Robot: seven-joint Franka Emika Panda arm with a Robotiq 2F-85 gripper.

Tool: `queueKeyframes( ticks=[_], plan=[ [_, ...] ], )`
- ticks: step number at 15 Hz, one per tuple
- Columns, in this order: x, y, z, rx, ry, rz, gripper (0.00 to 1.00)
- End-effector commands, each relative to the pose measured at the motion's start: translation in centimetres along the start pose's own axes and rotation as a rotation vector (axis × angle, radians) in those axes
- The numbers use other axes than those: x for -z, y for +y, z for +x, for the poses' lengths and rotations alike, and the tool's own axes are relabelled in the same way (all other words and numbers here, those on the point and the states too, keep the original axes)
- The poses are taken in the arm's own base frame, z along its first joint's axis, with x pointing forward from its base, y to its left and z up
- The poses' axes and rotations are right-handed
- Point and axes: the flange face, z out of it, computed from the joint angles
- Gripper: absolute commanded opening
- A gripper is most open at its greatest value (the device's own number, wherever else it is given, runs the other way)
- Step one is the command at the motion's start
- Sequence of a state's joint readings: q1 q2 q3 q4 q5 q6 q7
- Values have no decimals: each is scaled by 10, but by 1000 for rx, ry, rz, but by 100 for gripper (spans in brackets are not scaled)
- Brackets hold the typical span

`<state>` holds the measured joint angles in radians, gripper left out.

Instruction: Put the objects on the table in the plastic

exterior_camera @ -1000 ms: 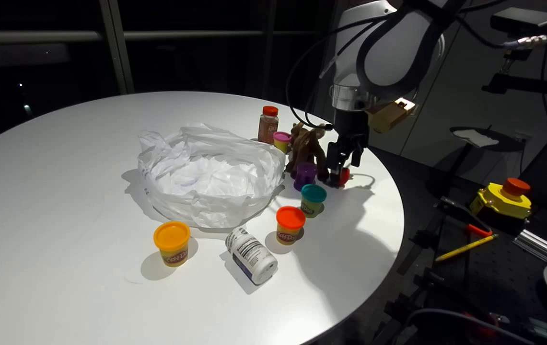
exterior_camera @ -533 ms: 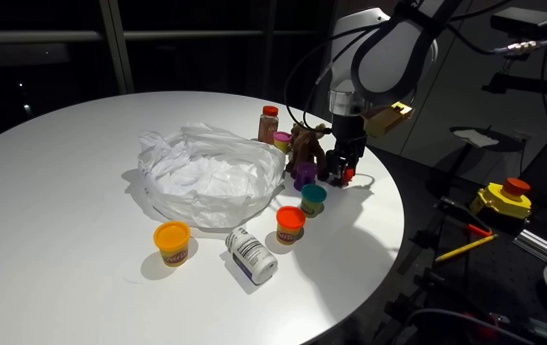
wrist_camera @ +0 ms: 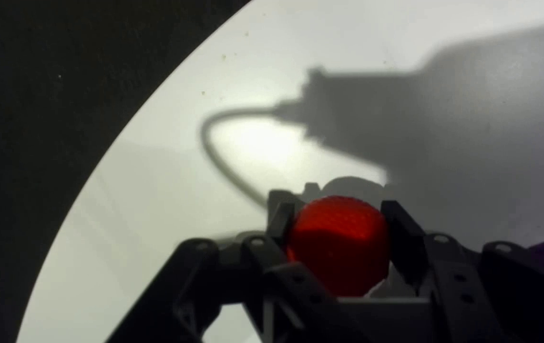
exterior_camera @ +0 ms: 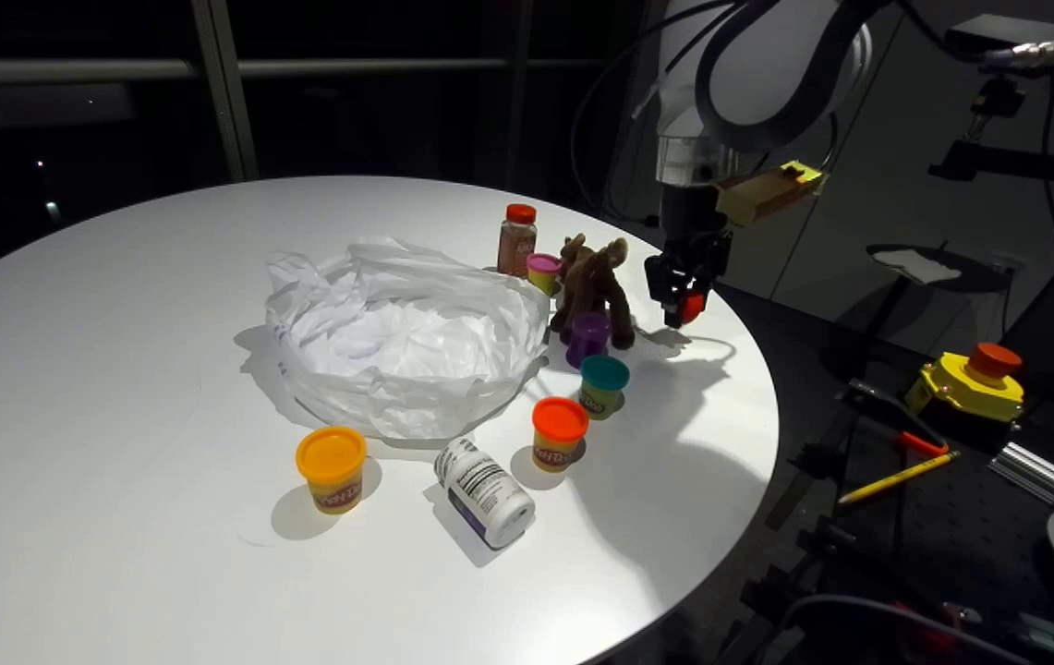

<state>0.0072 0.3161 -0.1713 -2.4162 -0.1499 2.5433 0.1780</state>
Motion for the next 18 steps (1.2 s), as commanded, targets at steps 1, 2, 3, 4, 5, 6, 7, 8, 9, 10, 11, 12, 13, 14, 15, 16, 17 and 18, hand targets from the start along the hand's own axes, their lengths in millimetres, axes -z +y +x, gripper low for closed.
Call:
queueKeyframes(
  ticks=[1, 2, 3, 4, 5, 6, 7, 8, 9, 10, 11, 12, 13, 14, 15, 16, 17, 18],
  plan=[
    [70, -2, 2, -97, 63, 31, 25],
    [90, -12, 10, -105, 68, 51, 25],
    [106, -22, 16, -105, 72, 61, 25],
    [122, -35, 24, -102, 72, 81, 25],
    [134, -53, 35, -94, 67, 99, 25],
    [143, -70, 47, -84, 61, 111, 25],
    [146, -90, 59, -72, 51, 124, 25],
    [149, -106, 69, -63, 46, 135, 25],
    [146, -123, 83, -56, 46, 146, 25],
    [144, -137, 94, -54, 44, 152, 25],
    [138, -148, 107, -49, 44, 161, 25],
    [127, -158, 121, -50, 42, 187, 25],
    [116, -166, 134, -55, 31, 203, 25],
    [106, -174, 145, -70, 22, 233, 28],
    [95, -182, 156, -80, 4, 260, 29],
    [84, -189, 166, -86, -13, 284, 31],
    [78, -199, 173, -89, -28, 304, 42],
    [73, -207, 178, -82, -46, 324, 50]
  ],
)
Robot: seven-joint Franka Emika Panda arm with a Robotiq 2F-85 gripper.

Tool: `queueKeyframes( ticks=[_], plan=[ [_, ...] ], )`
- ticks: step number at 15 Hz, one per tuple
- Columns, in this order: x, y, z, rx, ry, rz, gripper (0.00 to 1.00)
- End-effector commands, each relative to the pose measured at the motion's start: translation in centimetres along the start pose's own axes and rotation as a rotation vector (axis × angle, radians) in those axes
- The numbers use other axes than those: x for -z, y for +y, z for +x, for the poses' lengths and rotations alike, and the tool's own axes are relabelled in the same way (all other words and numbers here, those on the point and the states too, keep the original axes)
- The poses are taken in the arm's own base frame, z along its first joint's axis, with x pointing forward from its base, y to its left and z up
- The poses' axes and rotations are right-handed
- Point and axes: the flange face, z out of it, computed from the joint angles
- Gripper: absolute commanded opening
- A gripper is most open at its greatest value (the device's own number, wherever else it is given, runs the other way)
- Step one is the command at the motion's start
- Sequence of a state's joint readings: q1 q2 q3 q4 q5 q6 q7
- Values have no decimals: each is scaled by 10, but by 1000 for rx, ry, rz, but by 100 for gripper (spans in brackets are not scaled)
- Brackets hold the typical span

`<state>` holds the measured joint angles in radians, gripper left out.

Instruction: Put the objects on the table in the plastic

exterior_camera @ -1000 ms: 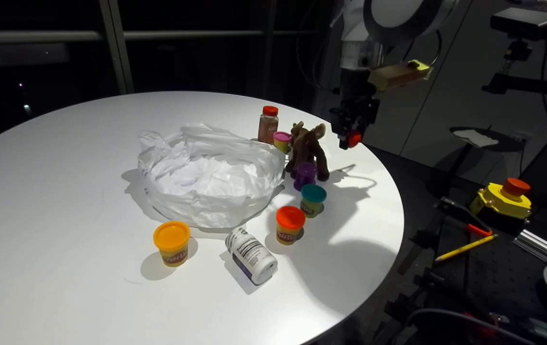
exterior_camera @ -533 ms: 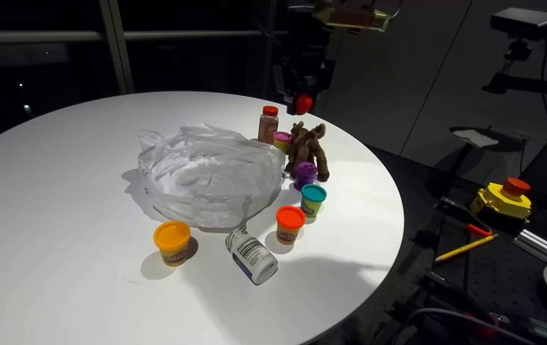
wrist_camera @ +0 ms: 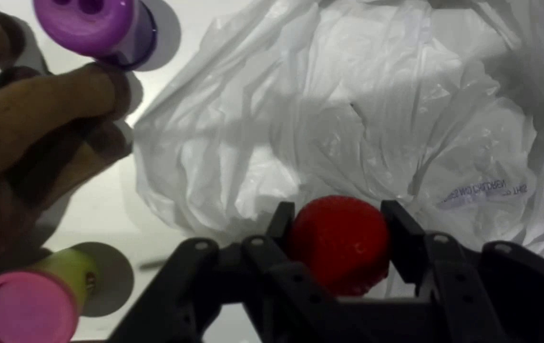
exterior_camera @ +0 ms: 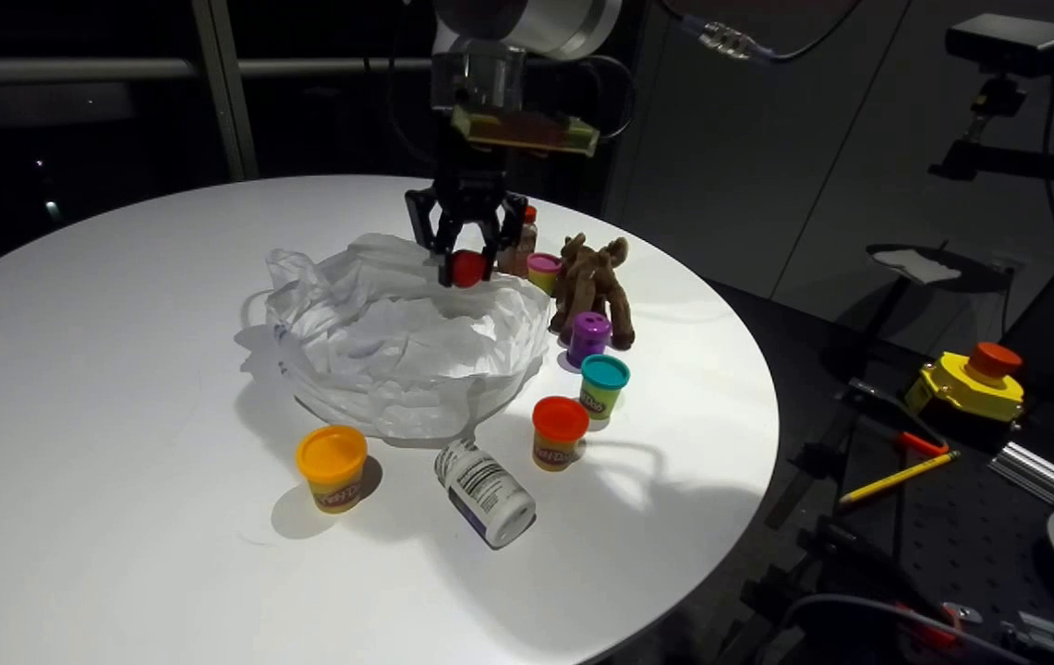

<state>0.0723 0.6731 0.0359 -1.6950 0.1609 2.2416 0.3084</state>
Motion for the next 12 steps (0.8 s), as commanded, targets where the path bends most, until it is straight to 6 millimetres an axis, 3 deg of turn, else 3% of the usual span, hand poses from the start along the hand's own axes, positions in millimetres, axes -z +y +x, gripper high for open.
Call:
queueKeyframes(
  ticks=[1, 3, 4, 5, 9, 12],
  plan=[
    [-17, -32, 31, 1, -54, 84, 28],
    [-24, -44, 38, 6, -54, 99, 27],
    [-24, -50, 41, 5, -36, 101, 73],
    [-23, -52, 45, 6, -24, 107, 75],
    [1, -61, 36, 24, 19, 114, 100],
    [19, -66, 6, 25, 2, 88, 100]
  ],
)
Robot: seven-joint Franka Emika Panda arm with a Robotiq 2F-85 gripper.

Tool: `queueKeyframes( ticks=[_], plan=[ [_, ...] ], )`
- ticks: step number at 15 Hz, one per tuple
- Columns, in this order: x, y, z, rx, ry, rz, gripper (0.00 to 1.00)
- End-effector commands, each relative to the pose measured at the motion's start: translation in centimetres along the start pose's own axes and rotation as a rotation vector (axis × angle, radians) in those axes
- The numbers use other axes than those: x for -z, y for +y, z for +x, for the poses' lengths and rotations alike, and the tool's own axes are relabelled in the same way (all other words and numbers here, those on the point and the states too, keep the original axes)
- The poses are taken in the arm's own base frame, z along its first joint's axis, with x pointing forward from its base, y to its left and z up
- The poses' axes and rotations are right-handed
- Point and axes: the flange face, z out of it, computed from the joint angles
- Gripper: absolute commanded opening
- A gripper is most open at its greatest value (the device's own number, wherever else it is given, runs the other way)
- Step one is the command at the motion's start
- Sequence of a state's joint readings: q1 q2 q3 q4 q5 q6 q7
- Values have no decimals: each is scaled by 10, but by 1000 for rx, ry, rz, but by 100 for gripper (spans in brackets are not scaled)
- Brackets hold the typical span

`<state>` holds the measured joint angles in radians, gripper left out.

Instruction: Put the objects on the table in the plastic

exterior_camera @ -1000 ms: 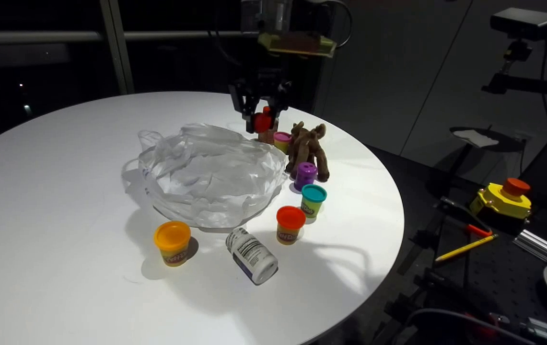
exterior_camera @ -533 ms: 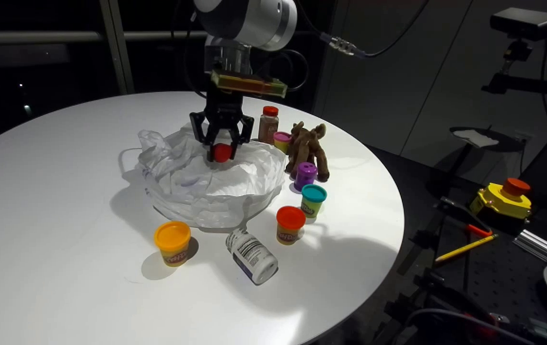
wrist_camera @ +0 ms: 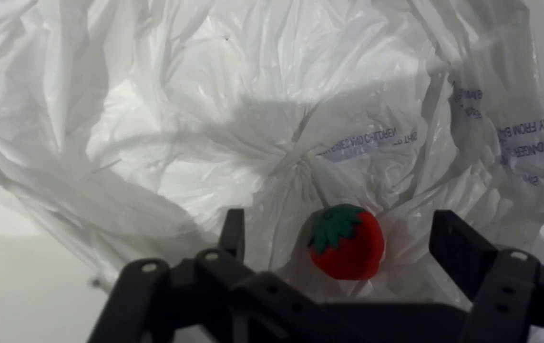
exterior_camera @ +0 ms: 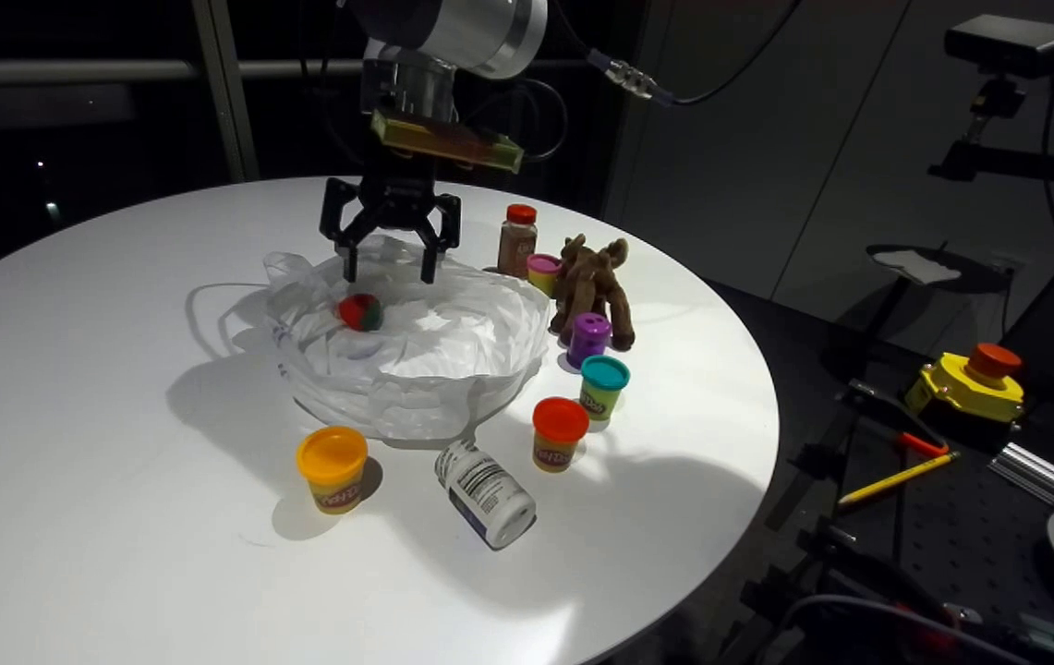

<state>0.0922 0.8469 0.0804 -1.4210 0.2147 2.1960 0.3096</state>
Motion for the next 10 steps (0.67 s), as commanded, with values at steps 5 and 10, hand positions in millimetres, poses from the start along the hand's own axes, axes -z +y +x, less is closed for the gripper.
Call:
queueKeyframes(
  ticks=[5, 10],
  plan=[
    [52, 2, -92, -73, -88, -58, 100],
    [81, 41, -141, -150, -42, -62, 100]
  ],
)
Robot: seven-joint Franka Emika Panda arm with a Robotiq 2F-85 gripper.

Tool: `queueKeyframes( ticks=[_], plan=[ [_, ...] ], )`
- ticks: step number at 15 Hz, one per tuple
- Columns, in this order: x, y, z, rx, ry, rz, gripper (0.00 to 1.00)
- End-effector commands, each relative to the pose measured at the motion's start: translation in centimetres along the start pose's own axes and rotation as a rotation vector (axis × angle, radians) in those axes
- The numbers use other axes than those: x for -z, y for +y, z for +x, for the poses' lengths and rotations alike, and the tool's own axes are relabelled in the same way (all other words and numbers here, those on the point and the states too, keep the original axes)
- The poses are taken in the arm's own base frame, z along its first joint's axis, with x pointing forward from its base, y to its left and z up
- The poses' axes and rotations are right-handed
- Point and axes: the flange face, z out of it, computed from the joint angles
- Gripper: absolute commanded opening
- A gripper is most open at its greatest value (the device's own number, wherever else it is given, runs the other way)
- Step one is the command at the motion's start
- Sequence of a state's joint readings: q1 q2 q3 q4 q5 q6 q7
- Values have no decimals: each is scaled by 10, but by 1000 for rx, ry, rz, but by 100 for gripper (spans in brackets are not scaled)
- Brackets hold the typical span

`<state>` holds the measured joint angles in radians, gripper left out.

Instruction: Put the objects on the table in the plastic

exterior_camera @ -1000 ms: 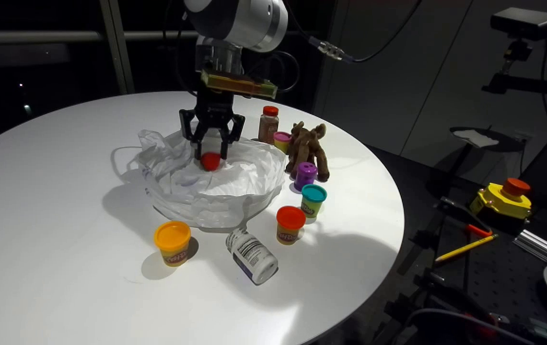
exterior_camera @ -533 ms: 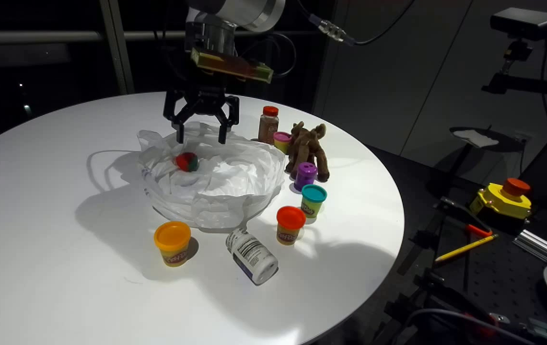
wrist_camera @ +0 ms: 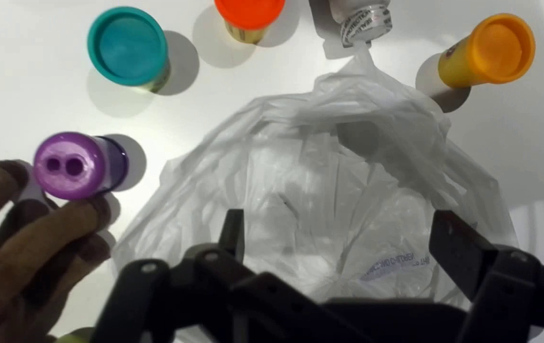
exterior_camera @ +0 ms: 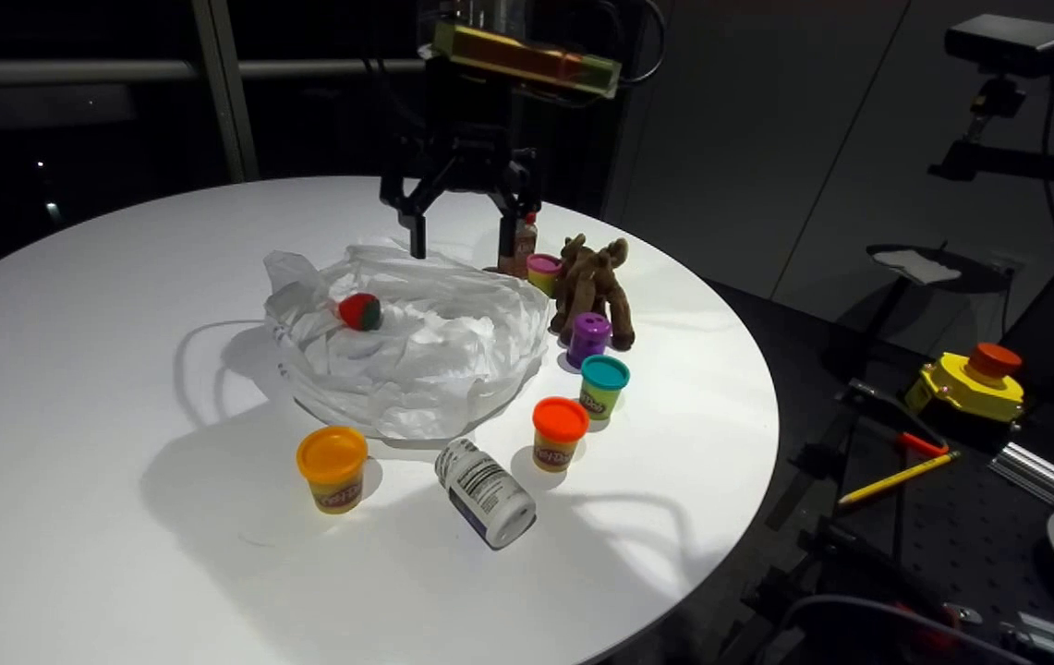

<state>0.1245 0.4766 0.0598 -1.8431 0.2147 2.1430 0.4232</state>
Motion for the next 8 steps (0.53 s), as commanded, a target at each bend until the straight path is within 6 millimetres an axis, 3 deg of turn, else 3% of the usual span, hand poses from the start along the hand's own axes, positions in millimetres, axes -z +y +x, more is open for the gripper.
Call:
queueKeyframes(
  ticks=[1, 4, 8],
  plan=[
    [20, 43, -45, -72, 55, 24, 100],
    [19, 85, -70, -124, 77, 33, 100],
    [-8, 142, -97, -234, 71, 34, 100]
  ],
)
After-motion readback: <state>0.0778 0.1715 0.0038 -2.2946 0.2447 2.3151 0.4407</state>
